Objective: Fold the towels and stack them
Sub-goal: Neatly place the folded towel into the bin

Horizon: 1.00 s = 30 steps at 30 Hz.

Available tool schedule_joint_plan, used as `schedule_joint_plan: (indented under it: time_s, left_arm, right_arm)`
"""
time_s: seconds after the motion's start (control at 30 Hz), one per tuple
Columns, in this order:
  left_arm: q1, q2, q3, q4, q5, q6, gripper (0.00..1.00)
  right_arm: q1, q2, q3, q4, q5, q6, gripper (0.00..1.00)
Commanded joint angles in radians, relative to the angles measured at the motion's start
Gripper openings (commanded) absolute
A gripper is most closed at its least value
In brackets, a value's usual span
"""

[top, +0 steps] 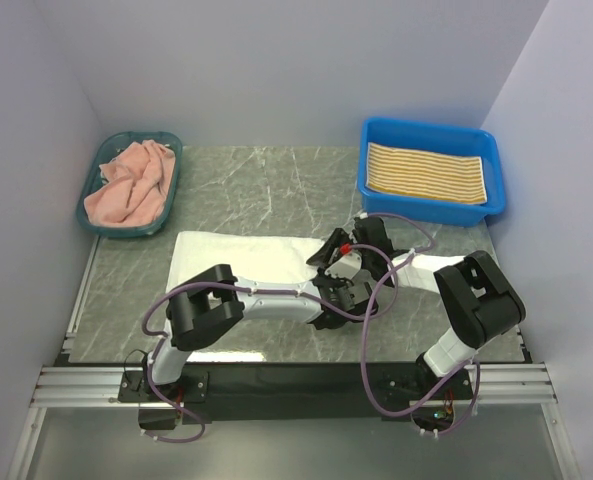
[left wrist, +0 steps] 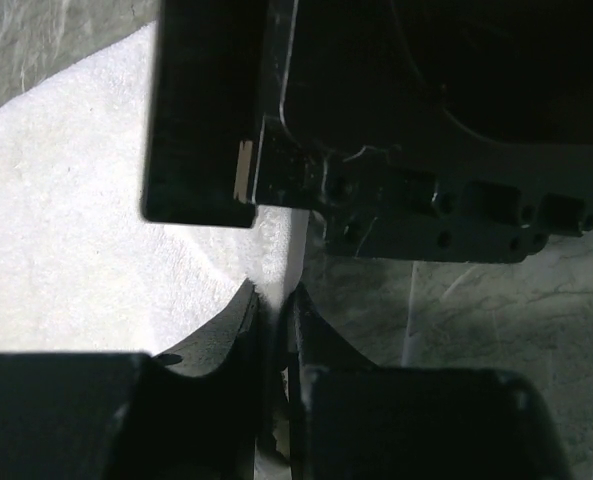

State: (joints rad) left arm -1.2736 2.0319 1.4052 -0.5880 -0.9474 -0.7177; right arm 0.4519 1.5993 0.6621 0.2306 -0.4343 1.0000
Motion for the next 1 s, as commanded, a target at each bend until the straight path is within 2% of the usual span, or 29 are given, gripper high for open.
schedule_joint_plan:
  time_s: [0.0,0.03,0.3,0.6,0.7,0.8,0.87,0.9,0.93,0.97]
  left_arm:
    - [-0.009,-0.065,0.015,0.007,-0.005,0.020,0.01]
    - [-0.009,-0.074,0.012,0.011,0.002,0.021,0.01]
    - [0.002,-0.148,-0.003,0.037,0.024,0.018,0.01]
    - [0.019,-0.116,0.026,0.044,0.093,0.009,0.01]
    - [0.022,-0.085,0.058,0.034,0.105,0.001,0.01]
    - [0.028,-0.067,0.078,0.031,0.128,-0.003,0.01]
    - [0.034,-0.071,0.080,0.040,0.159,-0.008,0.03]
    - [0.036,-0.076,0.077,0.048,0.171,-0.009,0.11]
    - [0.037,-0.082,0.074,0.053,0.182,-0.009,0.17]
    - [0.040,-0.097,0.071,0.057,0.196,-0.020,0.23]
  right_arm:
    - [0.005,-0.012,0.007,0.065,-0.014,0.011,0.65]
    - [0.005,-0.007,-0.001,0.075,-0.015,0.015,0.70]
    - [0.008,0.082,-0.062,0.240,-0.066,0.078,0.76]
    - [0.016,0.088,-0.050,0.293,-0.078,0.092,0.74]
    - [0.016,0.073,-0.052,0.289,-0.070,0.094,0.68]
    - [0.016,0.068,-0.053,0.291,-0.073,0.100,0.58]
    - [0.014,0.065,-0.053,0.289,-0.070,0.097,0.46]
    - [0.014,0.067,-0.053,0.286,-0.066,0.092,0.38]
    - [0.013,0.067,-0.052,0.286,-0.061,0.086,0.22]
    - [0.011,0.067,-0.045,0.271,-0.060,0.078,0.14]
